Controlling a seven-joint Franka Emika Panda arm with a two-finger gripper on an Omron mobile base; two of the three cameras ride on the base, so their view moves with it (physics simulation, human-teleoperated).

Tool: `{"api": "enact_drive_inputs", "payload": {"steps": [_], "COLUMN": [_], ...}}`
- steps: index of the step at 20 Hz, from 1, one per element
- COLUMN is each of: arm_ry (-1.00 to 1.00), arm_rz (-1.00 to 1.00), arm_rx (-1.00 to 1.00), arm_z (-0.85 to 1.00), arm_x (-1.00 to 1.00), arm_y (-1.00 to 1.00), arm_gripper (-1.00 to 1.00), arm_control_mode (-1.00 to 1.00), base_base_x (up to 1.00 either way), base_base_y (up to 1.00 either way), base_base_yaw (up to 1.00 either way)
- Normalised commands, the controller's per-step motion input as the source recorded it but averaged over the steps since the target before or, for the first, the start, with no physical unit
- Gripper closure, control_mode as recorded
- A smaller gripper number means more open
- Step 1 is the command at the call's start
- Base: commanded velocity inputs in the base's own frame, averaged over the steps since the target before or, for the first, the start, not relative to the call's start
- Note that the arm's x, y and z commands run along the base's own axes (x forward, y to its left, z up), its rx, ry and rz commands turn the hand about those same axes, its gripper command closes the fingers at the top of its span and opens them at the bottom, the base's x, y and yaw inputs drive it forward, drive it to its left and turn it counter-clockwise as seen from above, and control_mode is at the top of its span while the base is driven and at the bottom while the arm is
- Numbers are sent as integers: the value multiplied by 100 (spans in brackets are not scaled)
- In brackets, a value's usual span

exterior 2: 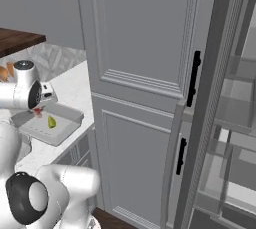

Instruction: Place one lemon wedge and one steak in each tupperware on the nearby counter, to pack two identical lunches.

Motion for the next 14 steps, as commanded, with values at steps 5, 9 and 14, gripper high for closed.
{"api": "enact_drive_inputs", "payload": {"steps": [5,9,14], "arm_ry": [1,9,11], "arm_rz": [11,11,8], "arm_rx": [-10,-14,-10], "arm_z": [-39,-58,-69], "arm_x": [100,84,53], "arm_y": [44,52,58], "arm_gripper": [100,100,-100], "arm_control_mode": [-100,-100,-100], "base_base_x": [0,0,0], "base_base_y": [0,0,0], "base_base_yaw": [0,0,0]}}
